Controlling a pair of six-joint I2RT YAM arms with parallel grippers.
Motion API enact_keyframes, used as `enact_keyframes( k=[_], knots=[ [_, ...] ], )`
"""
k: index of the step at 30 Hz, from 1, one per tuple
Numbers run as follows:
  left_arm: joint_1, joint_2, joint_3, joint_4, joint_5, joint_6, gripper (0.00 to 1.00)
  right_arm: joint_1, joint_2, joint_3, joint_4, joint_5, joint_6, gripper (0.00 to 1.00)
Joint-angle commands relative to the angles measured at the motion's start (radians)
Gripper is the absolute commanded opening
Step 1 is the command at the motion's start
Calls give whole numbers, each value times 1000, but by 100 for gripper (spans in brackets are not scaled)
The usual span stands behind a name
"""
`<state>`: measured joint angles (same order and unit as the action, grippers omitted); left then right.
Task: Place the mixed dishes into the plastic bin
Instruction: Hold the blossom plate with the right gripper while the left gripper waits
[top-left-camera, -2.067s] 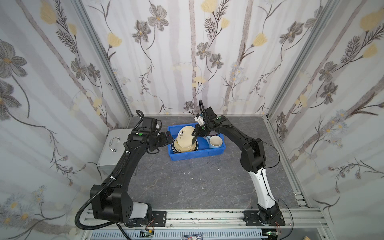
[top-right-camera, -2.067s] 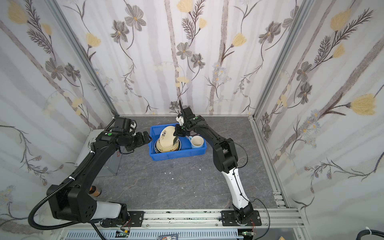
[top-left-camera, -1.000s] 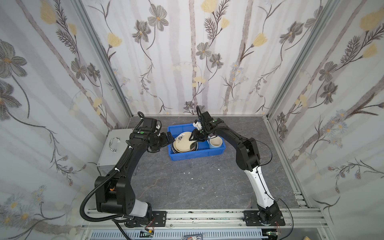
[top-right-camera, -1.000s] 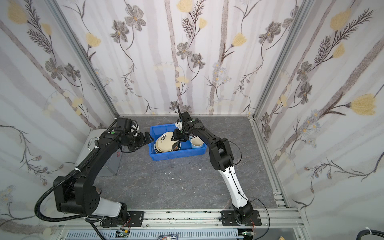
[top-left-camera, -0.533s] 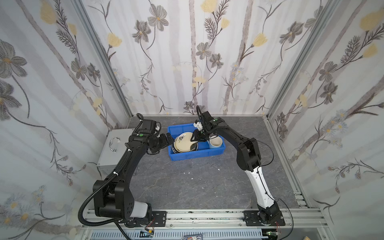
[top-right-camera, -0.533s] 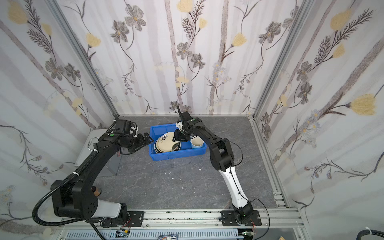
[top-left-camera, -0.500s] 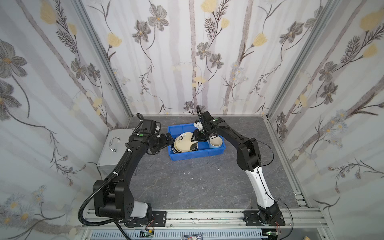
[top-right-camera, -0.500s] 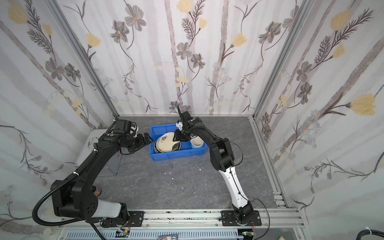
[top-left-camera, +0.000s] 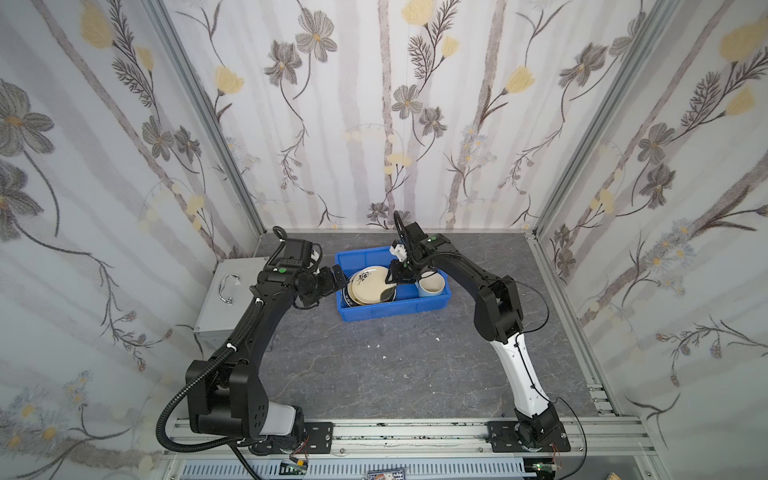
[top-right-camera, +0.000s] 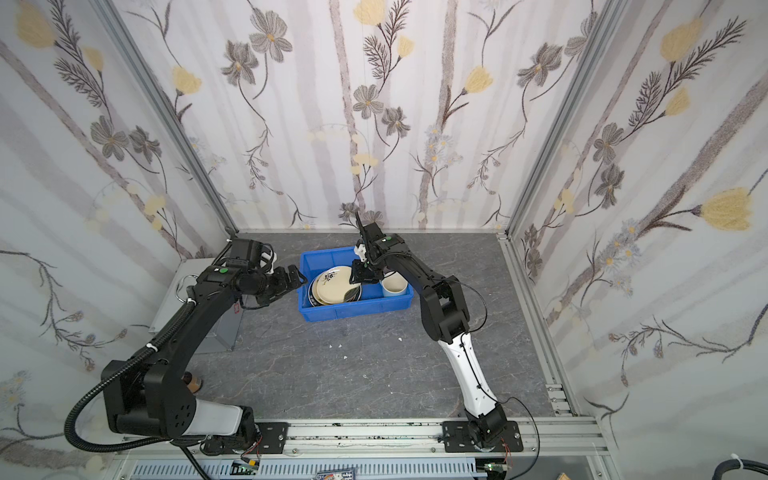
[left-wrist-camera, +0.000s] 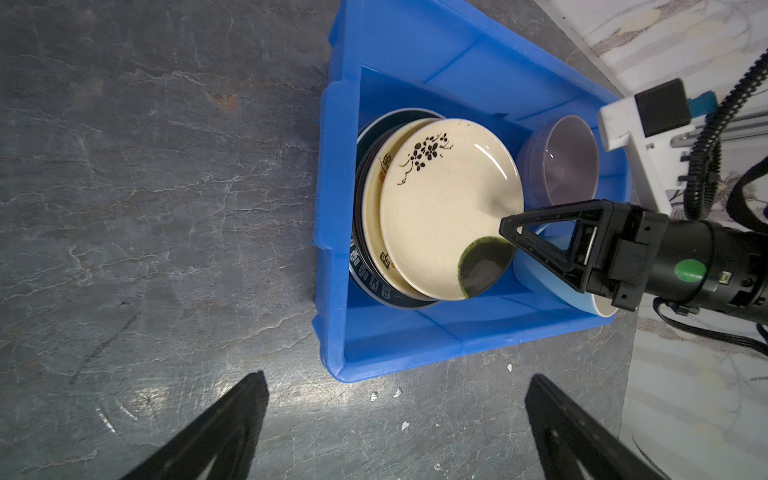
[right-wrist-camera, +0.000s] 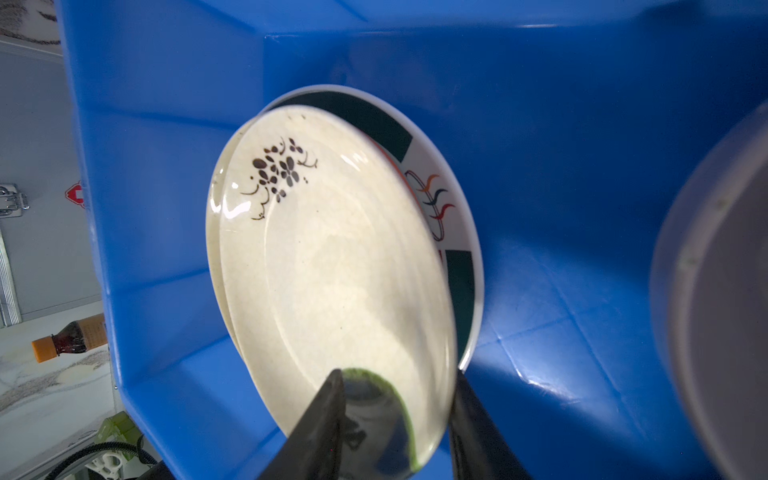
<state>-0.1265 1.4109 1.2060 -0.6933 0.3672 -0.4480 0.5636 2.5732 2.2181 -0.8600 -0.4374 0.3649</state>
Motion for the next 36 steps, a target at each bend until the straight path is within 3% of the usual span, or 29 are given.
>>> enact_keyframes(
  k=[1, 17, 24, 36],
  knots=[
    [1, -12, -5, -1, -7, 12, 100, 3, -16, 5, 3, 14, -6, 42],
    [1, -29, -28, -8, -17, 20, 100, 21, -24, 5, -4, 40, -3, 41],
    [1, -30, -29, -8, -17, 25, 100, 28, -41, 5, -27, 103, -9, 50],
    [1, -31, -33, -8, -7, 25, 100, 44, -33, 6, 0, 79, 2, 52]
  ],
)
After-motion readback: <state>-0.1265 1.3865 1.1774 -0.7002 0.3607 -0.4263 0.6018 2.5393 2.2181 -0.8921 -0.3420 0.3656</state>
